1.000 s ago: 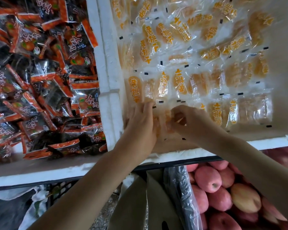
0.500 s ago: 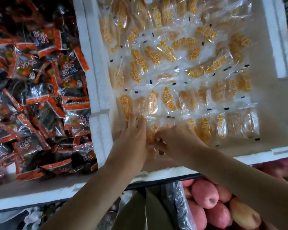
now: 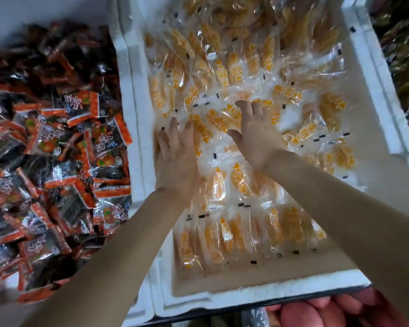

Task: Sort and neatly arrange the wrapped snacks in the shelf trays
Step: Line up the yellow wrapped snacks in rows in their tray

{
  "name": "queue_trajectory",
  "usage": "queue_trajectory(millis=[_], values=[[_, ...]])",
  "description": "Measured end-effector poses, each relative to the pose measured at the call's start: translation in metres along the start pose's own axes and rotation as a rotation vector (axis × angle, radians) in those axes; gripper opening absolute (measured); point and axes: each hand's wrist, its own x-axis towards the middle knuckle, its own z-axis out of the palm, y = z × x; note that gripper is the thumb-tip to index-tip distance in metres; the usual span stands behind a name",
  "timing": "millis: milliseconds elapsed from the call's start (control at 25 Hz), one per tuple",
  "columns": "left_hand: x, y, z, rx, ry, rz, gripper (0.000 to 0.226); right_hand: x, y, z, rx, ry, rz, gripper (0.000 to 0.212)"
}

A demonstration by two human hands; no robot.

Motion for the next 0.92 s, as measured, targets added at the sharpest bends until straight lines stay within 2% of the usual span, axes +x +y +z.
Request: queue_trajectory(millis=[160, 280, 360, 440, 520, 600, 720, 800, 920], values=[[0.000, -0.003, -0.002, -0.239, 0.154, 0.002, 0.086, 0.025, 0.007, 0.009, -0.004, -0.029, 0.075, 0.056], [0.005, -0.007, -0.003, -0.305, 0.217, 0.022, 0.080, 0.028, 0.009, 0.001, 0.039, 0.049, 0.059, 0.039], [0.005, -0.007, -0.009, -0.369, 0.247, 0.032, 0.071, 0.016, 0.006, -0.012, 0.191, 0.172, 0.026, 0.026], [-0.002, -0.008, -0.017, -0.445, 0.312, 0.019, 0.058, -0.010, -0.001, -0.028, 0.404, 0.223, 0.014, 0.028], [-0.016, -0.008, -0.021, -0.503, 0.376, 0.036, 0.042, -0.041, -0.006, -0.038, 0.491, 0.114, 0.032, 0.041], [-0.034, -0.010, -0.018, -0.562, 0.383, 0.059, 0.032, -0.070, -0.008, -0.036, 0.487, -0.115, 0.057, 0.045], [-0.059, -0.012, -0.013, -0.648, 0.311, 0.035, 0.029, -0.103, -0.004, -0.015, 0.447, -0.370, 0.072, 0.023], [-0.074, -0.012, -0.013, -0.724, 0.244, -0.023, 0.027, -0.118, -0.001, 0.000, 0.398, -0.435, 0.103, 0.011], [-0.092, -0.011, -0.012, -0.889, 0.107, -0.140, 0.025, -0.129, -0.001, 0.013, 0.446, -0.451, 0.146, 0.012]])
